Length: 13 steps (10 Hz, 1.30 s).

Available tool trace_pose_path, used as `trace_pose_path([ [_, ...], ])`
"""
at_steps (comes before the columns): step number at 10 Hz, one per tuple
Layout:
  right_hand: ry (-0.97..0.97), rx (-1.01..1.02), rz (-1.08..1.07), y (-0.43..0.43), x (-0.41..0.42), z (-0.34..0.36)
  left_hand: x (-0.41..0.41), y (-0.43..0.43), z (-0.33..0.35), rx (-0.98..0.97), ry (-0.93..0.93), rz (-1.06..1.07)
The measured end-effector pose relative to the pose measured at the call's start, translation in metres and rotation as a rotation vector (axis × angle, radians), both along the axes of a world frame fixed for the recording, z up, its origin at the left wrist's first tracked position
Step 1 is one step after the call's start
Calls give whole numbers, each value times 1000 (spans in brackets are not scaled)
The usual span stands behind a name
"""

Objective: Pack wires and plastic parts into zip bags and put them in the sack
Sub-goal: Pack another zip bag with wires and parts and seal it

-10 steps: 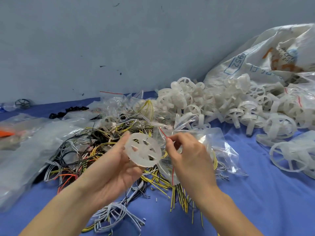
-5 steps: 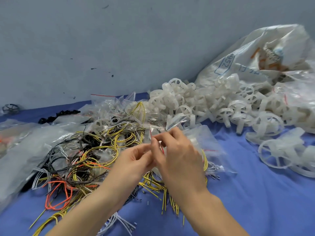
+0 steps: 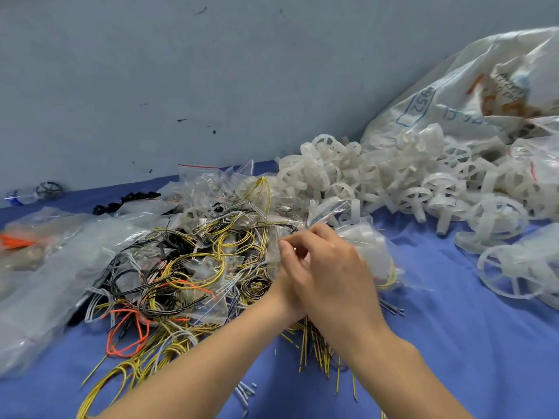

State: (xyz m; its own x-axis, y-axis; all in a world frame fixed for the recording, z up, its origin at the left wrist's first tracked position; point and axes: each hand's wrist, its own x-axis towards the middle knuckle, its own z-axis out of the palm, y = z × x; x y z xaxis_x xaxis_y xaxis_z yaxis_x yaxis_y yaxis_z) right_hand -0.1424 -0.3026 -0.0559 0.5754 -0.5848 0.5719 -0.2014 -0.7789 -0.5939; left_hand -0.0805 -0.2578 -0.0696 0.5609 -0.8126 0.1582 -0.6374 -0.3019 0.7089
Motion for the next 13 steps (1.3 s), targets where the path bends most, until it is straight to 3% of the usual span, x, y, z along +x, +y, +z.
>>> trace_pose_path([
  [1,-4,33,-13,-3,-1,2,8,3,13,28,-139,-97],
  [2,-18,27,-24,0,-2,2,19,25,23,37,-29,-157],
  [3,62,-2,-17,2,-1,-2,49,79,23,-23,24,-22],
  [5,348,-106,32,16,7,-24,119,188,6,-219,177,555],
  [7,450,-252,-129,28,9,-27,140,205,-8,-231,-4,673],
  [8,338,-303,-220,25,12,-21,139,194,-15,-112,-239,615],
  [9,218,-392,-199,26,15,-23,146,179,-13,-103,-354,541],
  [11,239,-502,-9,38,23,-45,182,131,0,55,-377,472],
  [13,242,-456,-52,26,21,-43,225,92,0,678,-521,347],
])
